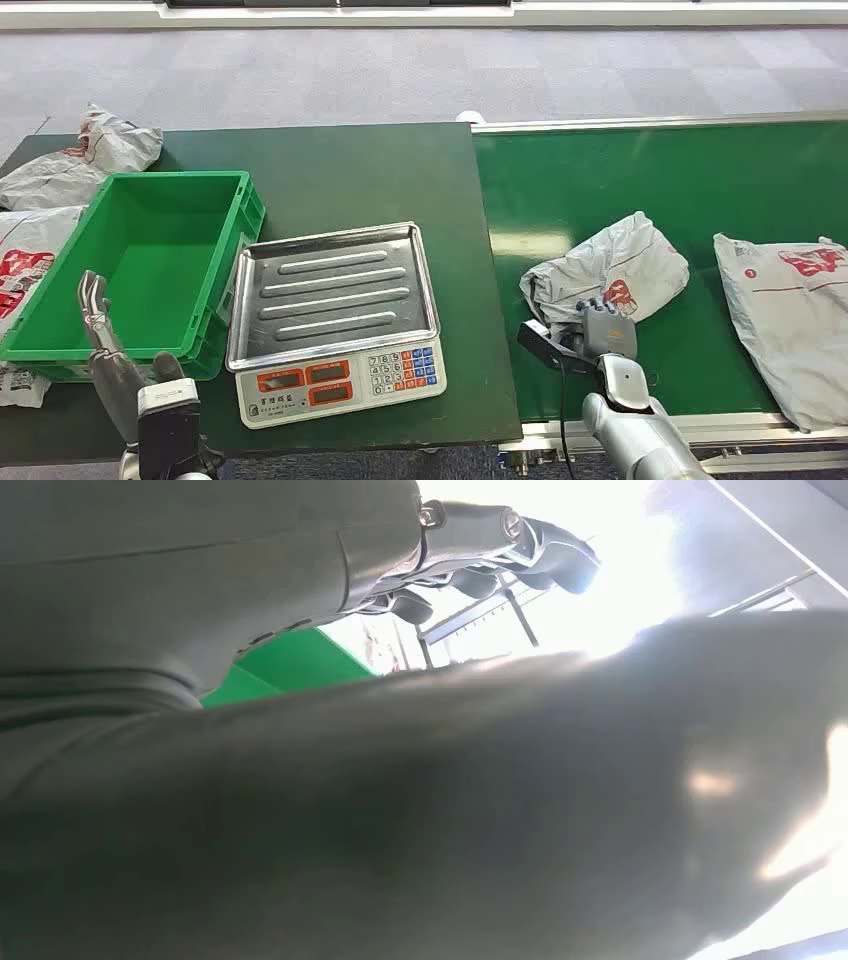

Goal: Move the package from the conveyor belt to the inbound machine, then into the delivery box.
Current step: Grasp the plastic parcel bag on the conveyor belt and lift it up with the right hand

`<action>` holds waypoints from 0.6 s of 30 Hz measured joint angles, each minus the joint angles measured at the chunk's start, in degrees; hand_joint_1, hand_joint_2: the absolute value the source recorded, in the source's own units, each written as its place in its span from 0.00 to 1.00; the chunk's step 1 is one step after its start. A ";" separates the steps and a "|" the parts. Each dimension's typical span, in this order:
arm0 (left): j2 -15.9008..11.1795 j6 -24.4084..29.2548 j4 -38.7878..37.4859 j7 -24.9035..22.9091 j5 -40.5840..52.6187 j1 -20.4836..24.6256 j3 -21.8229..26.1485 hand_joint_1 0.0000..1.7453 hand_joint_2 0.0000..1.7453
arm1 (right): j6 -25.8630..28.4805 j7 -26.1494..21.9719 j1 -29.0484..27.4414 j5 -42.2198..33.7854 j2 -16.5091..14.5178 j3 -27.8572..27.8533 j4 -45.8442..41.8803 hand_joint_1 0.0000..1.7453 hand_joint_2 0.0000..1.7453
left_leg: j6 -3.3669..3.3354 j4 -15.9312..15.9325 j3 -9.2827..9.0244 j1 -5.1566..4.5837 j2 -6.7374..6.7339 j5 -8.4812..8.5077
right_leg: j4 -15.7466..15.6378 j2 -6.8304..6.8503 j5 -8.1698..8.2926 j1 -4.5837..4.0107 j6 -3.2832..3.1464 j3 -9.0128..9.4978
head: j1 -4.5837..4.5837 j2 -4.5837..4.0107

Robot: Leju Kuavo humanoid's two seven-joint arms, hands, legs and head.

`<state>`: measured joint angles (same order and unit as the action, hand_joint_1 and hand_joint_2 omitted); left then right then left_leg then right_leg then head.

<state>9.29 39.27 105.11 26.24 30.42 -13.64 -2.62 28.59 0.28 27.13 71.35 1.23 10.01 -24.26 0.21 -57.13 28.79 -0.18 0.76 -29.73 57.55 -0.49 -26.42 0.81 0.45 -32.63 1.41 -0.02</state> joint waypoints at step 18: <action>0.30 0.34 0.93 1.23 -1.62 0.01 0.00 0.00 0.00 | 3.31 -4.22 -0.20 1.62 -0.44 -0.79 -0.91 1.00 1.00 | 0.00 0.00 0.01 0.00 0.00 0.00 | 0.00 0.00 0.00 0.00 0.00 0.00 | 0.00 0.00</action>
<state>9.59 39.60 106.04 27.47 28.80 -13.62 -2.62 31.89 -3.93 26.94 72.98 0.80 9.22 -25.17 0.21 -57.13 28.80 -0.18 0.77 -29.72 57.55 -0.49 -26.42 0.81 0.45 -32.63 1.41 -0.02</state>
